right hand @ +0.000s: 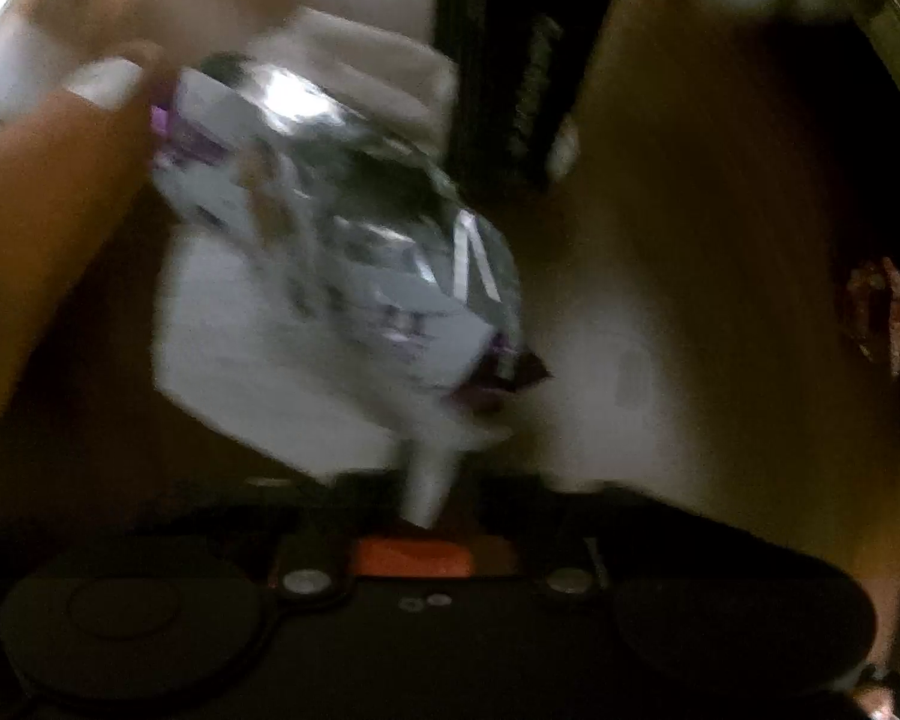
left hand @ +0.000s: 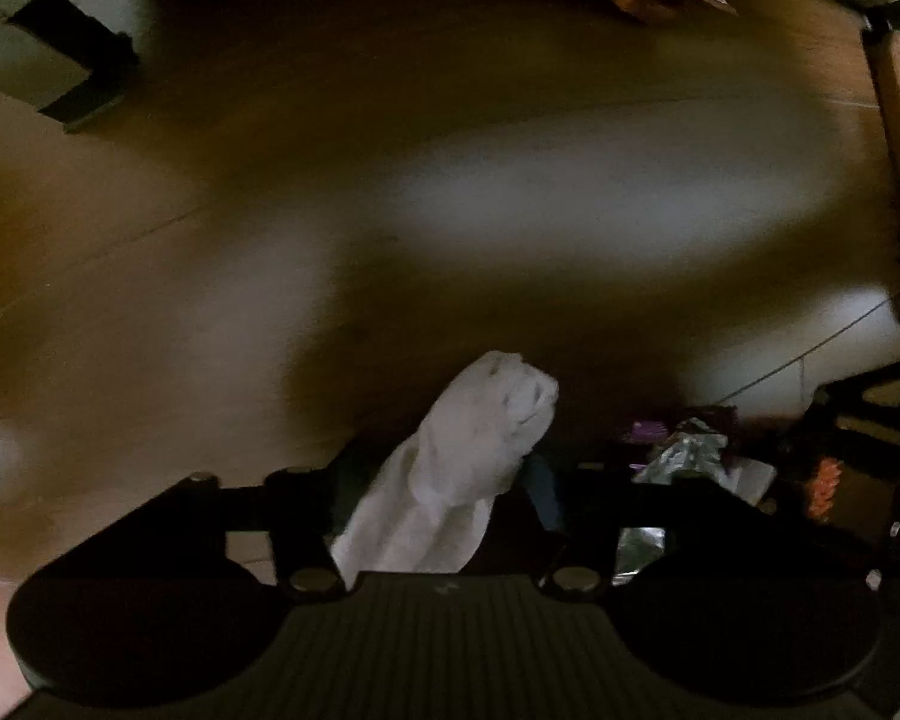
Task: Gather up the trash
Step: 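Grasp the white cloth with the left tool while the right tool grasps the silver wrapper, then carry the cloth and wrapper into the teal wastebasket and open both tools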
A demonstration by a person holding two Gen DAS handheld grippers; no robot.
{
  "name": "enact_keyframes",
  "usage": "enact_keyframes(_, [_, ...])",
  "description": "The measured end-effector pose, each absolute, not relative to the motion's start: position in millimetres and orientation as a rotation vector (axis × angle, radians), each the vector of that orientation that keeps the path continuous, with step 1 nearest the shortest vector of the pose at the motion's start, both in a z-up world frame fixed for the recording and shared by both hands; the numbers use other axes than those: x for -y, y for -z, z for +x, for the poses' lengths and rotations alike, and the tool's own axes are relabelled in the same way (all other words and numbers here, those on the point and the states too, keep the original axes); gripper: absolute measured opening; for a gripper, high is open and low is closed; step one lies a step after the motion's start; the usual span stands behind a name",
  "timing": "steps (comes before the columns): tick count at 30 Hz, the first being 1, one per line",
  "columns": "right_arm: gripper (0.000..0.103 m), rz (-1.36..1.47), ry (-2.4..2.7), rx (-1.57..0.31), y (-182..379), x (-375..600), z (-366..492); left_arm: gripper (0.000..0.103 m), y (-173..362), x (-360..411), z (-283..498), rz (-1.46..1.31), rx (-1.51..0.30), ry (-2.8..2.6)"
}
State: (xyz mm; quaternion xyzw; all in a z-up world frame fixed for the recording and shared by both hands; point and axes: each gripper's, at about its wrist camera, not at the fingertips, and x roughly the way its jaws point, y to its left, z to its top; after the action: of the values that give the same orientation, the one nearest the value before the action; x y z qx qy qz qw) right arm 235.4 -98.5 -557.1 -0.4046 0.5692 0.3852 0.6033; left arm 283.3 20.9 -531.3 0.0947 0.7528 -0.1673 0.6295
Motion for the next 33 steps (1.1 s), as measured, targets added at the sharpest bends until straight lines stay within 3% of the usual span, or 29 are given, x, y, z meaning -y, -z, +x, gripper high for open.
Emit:
enact_keyframes(1, [0.0, -0.923, -0.883, -1.32, 556.5, 99.2, 238.9, 0.032, 530.2, -21.7, 283.2, 0.224, -1.718, 0.377])
enact_keyframes(4, [0.0, -0.885, -0.865, -1.319, 553.6, 104.4, 243.2, 0.022, 529.4, -28.7, 286.2, 0.183, -1.731, 0.364])
enact_keyframes(16, [0.002, -0.719, -0.902, -1.317, 499.9, 111.1, 252.9, 0.019, 490.6, -49.7, 293.8, 0.15, -1.675, 0.348])
enact_keyframes(18, [0.023, -0.715, -0.927, -1.319, 499.0, 110.7, 250.1, 0.019, 488.6, -50.8, 289.3, 0.148, -1.671, 0.349])
enact_keyframes(20, [0.026, -0.717, -0.954, -1.304, 498.6, 109.7, 249.9, 0.019, 487.5, -51.1, 292.9, 0.144, -1.671, 0.349])
enact_keyframes(22, [0.038, -0.727, -0.958, -1.314, 502.4, 107.0, 251.5, 0.019, 488.7, -52.3, 293.9, 0.134, -1.676, 0.354])
enact_keyframes(33, [0.037, -0.869, -1.069, -1.328, 551.6, 92.7, 249.3, 0.019, 508.8, -62.2, 296.2, 0.082, -1.726, 0.35])
